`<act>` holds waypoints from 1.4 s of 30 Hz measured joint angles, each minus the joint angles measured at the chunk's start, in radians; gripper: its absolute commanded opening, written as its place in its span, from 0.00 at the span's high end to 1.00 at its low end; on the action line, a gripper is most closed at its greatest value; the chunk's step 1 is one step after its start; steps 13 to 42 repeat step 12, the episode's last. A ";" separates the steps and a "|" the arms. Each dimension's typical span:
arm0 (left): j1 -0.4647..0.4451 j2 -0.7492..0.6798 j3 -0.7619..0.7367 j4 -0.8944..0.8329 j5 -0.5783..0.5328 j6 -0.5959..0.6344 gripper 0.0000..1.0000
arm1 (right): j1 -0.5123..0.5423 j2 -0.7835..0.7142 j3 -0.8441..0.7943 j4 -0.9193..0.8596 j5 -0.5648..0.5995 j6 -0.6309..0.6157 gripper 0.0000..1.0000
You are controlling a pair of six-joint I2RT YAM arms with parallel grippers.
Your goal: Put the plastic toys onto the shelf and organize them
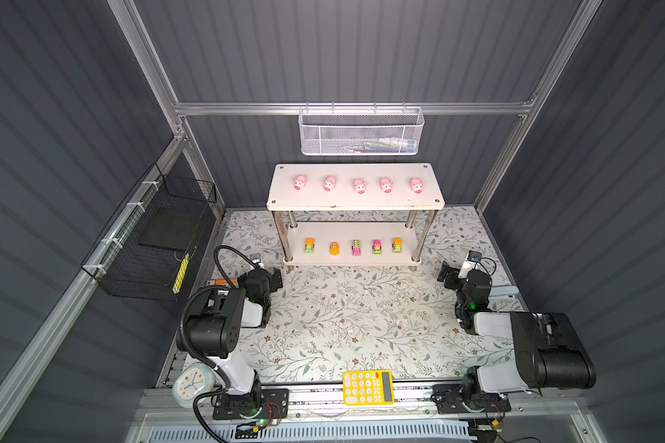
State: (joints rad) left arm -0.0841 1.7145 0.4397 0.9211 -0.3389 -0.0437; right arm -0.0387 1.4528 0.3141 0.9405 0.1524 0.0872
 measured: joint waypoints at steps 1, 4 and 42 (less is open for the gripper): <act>0.000 0.000 0.000 0.000 0.000 0.000 0.00 | 0.000 0.000 0.000 0.006 -0.001 -0.001 0.01; 0.000 0.000 0.000 0.000 0.000 0.000 0.00 | 0.000 0.000 0.000 0.024 -0.007 -0.002 0.01; 0.000 0.000 0.003 0.000 0.000 0.000 0.00 | 0.000 0.000 0.000 0.040 -0.011 -0.002 0.01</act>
